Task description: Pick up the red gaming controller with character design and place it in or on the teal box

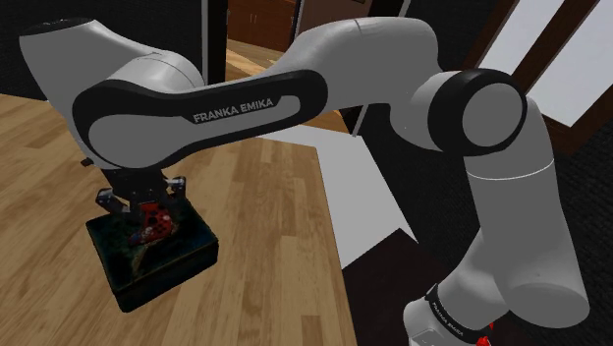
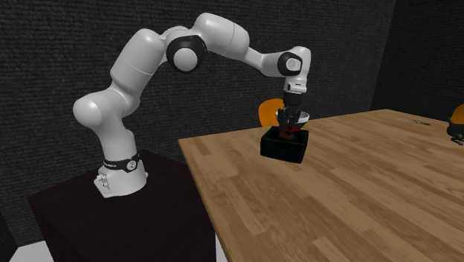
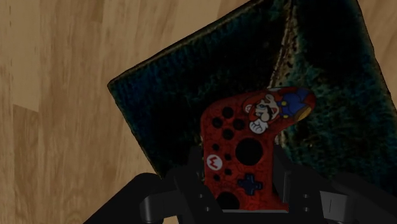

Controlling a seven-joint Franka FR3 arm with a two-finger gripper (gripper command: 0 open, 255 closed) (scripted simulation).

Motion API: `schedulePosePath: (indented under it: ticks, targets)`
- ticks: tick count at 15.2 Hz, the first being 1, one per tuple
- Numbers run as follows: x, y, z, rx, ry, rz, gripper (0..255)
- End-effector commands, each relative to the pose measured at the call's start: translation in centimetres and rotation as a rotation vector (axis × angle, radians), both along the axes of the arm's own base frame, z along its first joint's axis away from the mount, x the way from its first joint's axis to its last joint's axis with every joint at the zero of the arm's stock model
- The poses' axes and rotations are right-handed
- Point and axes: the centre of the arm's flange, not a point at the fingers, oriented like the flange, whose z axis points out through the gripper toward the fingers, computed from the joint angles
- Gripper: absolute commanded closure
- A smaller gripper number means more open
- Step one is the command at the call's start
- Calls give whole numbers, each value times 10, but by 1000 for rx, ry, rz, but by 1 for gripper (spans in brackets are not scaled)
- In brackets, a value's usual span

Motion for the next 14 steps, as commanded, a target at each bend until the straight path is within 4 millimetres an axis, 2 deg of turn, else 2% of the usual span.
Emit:
schedulePosePath:
  ticks: [1, 2, 7, 11, 14]
  targets:
    - [0, 0, 0, 0, 0, 0, 255]
    - [0, 0, 0, 0, 0, 0, 0]
    - [0, 0, 0, 0, 0, 0, 0]
    - [2, 9, 49, 0, 0, 0, 0]
    - [2, 9, 49, 0, 0, 0, 0]
